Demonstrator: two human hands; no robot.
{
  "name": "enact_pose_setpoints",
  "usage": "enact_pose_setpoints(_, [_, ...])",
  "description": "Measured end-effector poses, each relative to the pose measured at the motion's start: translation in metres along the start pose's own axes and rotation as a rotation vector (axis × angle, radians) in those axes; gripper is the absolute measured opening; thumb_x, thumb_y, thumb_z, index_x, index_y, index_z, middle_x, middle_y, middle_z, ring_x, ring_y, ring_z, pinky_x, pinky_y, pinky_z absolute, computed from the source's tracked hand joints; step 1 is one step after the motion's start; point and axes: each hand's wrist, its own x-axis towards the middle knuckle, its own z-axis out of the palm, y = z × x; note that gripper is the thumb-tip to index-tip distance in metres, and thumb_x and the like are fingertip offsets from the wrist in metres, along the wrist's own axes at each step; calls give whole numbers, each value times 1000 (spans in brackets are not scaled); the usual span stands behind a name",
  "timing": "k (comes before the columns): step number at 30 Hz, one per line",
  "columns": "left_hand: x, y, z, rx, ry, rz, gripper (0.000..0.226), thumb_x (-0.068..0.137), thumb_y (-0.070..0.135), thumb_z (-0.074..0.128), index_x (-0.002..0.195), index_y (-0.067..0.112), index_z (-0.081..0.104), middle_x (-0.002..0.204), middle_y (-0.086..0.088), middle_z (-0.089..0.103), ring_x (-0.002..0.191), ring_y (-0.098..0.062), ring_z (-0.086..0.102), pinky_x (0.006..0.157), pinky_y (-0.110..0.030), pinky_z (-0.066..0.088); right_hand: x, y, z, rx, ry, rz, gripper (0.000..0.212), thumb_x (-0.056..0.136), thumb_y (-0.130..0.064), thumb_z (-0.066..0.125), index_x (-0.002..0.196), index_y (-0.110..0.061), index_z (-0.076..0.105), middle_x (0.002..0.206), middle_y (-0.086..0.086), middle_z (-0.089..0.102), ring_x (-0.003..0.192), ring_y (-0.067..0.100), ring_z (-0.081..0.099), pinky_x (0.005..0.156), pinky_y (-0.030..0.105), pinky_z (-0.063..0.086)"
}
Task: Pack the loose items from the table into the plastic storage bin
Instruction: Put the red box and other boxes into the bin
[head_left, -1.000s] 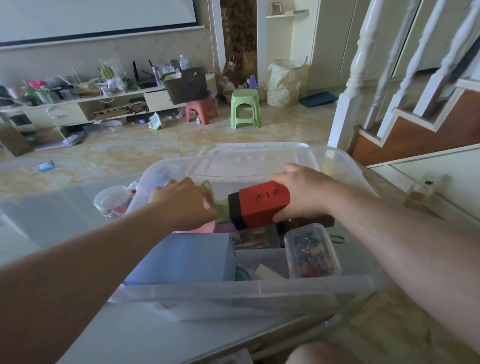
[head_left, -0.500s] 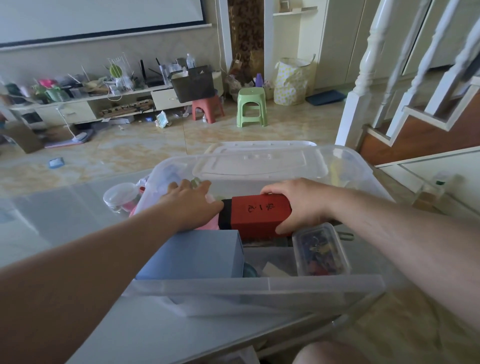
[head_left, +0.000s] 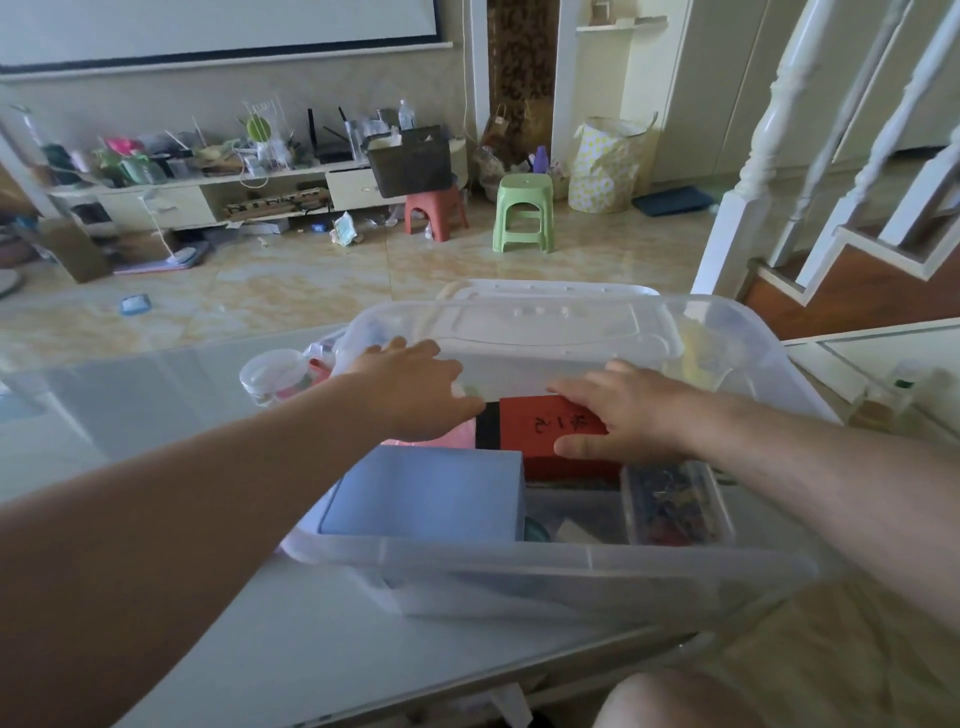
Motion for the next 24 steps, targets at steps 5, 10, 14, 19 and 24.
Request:
enact_pose_setpoints(5, [-43,-43,-1,-215,276,86,62,89,64,48,148,45,45,148,12,53,136,-20,49,112,-48,42,-10,-13,-19,-44,52,-12,108,74,-101,9,164,-42,1,171,-4,21,152,22,24,121,47,30])
enact_pose_setpoints(10, [-118,-122,16,-460,516,-7,34,92,30,71,126,33,70,125,6,66,107,-16,61,93,-24,42,-12,-54,-66,128,242,-23,101,80,-84,44,164,-41,10,171,-1,23,155,18,22,125,38,21])
enact_pose_setpoints(14, [-180,-186,61,-478,404,-286,35,90,29,73,125,35,70,133,4,63,117,-19,61,97,-28,44,-4,-133,-95,186,383,-132,89,90,-39,74,163,-35,23,166,1,32,151,19,28,120,32,23])
enact_pose_setpoints(19, [-204,-204,119,-606,206,-442,53,84,45,71,135,43,61,136,4,54,124,-21,55,103,-30,44,30,-262,-97,232,445,-317,74,89,-29,70,157,-30,39,152,3,45,139,22,41,109,29,32])
enact_pose_setpoints(24, [-167,-178,160,-690,-71,-382,83,84,73,59,157,49,27,167,-9,15,154,-37,16,123,-47,26,99,-346,-81,-48,222,-308,61,88,-39,62,145,-42,42,144,-2,44,136,27,41,105,46,45])
